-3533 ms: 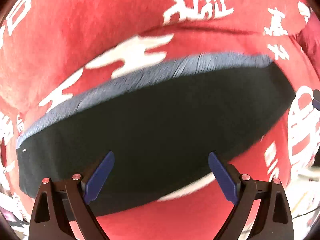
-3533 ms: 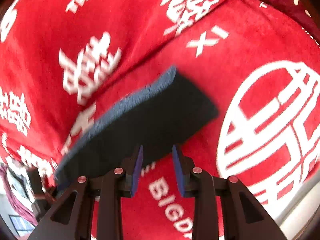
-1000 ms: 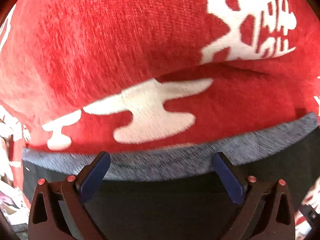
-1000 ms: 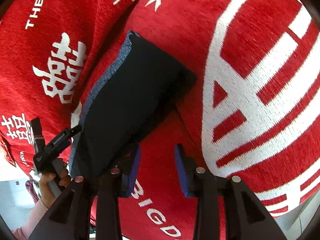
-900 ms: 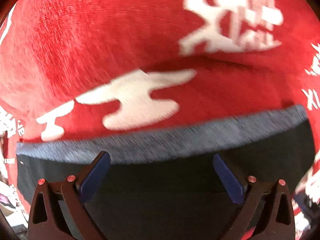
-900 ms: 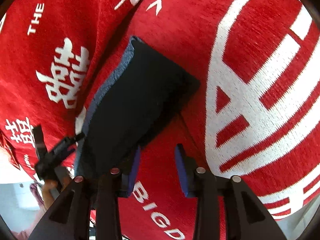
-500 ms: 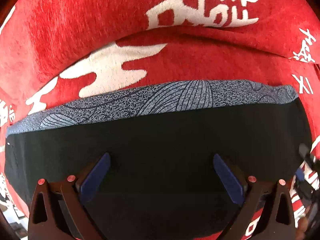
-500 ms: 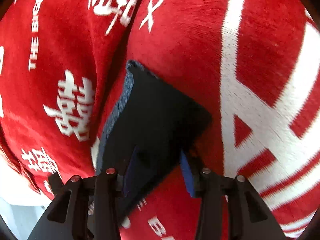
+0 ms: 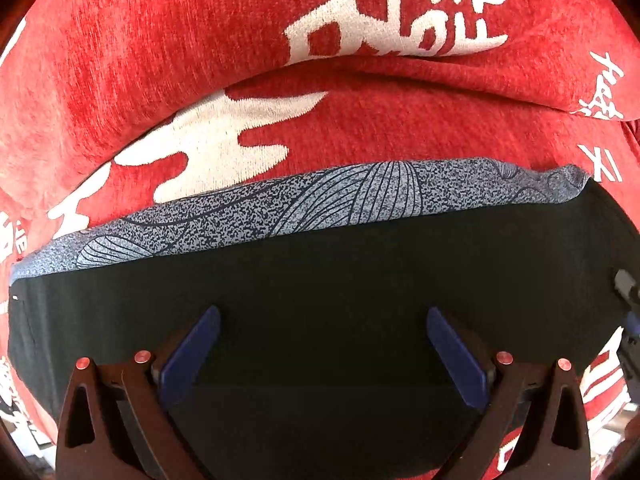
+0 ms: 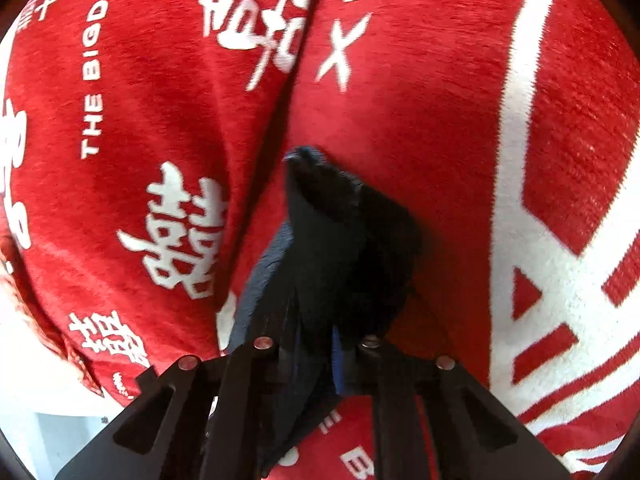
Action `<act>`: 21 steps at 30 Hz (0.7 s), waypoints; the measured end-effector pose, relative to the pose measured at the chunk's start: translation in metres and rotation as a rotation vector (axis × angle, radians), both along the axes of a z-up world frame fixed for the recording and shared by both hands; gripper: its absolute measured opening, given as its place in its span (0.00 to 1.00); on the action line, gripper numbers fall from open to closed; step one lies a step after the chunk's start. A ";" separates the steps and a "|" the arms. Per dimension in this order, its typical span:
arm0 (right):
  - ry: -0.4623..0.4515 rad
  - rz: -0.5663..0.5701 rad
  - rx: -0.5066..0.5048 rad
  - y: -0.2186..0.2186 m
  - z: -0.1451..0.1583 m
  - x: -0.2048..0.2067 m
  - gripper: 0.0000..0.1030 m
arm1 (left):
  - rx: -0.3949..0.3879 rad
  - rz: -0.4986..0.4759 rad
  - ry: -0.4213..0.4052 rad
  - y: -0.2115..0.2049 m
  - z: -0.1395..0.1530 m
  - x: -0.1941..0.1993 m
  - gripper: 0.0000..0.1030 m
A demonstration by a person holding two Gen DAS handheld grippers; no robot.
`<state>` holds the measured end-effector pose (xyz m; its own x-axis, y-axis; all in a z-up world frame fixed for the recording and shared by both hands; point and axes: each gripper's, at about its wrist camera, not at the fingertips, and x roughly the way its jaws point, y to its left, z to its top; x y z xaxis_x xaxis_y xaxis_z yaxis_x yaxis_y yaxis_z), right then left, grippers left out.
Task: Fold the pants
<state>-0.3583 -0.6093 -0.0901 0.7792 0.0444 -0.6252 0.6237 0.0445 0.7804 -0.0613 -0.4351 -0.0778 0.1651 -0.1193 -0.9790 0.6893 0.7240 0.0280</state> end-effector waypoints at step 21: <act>-0.021 -0.091 0.073 -0.012 -0.031 0.010 0.15 | -0.003 0.055 -0.054 -0.005 0.017 0.018 1.00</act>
<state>-0.3479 -0.6217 -0.1211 0.7949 0.0177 -0.6065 0.6061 -0.0695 0.7924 -0.0432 -0.4400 -0.0605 0.2239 -0.1112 -0.9683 0.6458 0.7610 0.0619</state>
